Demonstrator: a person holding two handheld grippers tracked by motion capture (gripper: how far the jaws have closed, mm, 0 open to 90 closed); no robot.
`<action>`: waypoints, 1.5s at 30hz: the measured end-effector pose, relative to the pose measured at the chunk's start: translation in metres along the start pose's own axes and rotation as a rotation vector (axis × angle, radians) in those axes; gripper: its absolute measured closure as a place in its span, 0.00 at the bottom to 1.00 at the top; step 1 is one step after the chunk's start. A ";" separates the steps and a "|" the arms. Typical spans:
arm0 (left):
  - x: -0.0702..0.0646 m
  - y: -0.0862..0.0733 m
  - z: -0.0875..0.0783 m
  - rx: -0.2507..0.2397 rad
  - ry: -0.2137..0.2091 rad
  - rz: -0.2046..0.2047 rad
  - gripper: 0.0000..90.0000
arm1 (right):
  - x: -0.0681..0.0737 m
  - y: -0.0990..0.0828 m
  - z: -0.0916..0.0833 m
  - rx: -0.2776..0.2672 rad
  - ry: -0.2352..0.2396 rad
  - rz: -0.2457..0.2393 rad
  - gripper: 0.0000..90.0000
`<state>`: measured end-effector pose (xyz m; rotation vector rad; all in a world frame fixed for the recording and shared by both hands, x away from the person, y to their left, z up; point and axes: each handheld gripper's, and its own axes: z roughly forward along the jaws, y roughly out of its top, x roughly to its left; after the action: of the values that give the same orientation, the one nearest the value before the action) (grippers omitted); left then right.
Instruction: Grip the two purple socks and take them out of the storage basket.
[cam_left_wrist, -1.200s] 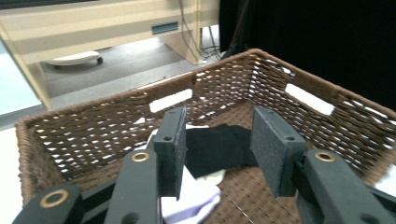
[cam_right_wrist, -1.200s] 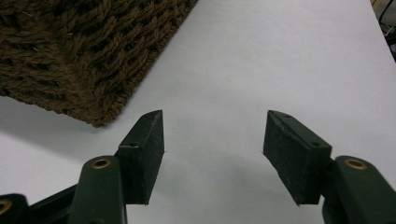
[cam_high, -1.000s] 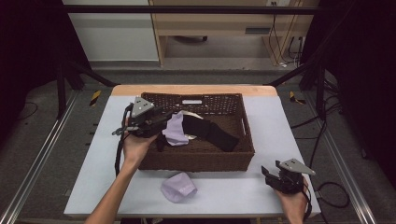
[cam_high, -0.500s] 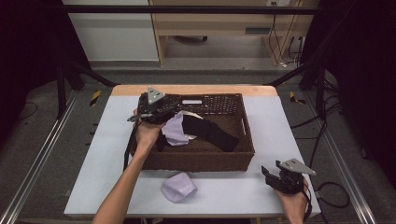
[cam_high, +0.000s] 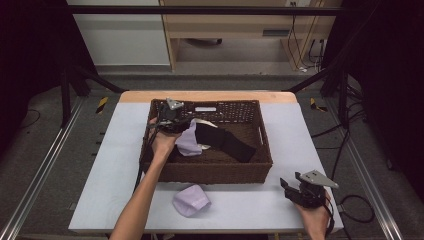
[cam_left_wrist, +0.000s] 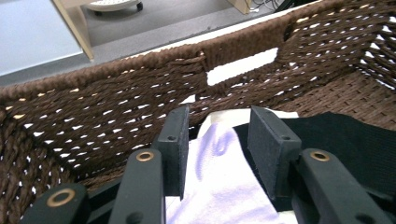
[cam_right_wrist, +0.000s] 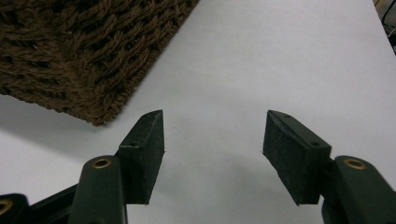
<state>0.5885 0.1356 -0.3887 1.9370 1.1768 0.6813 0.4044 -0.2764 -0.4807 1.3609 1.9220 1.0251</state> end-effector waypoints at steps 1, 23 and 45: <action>0.001 0.000 0.001 0.009 -0.003 -0.002 0.63 | 0.000 0.000 0.000 0.000 0.000 0.000 0.43; 0.005 -0.017 0.032 0.316 0.063 0.021 0.61 | 0.002 0.000 0.000 0.002 0.005 -0.009 0.44; 0.007 -0.018 0.033 0.454 0.021 -0.094 0.95 | 0.002 0.000 -0.001 -0.001 0.008 -0.003 0.44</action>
<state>0.6071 0.1362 -0.4220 2.2253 1.5259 0.4066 0.4031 -0.2750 -0.4799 1.3547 1.9289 1.0313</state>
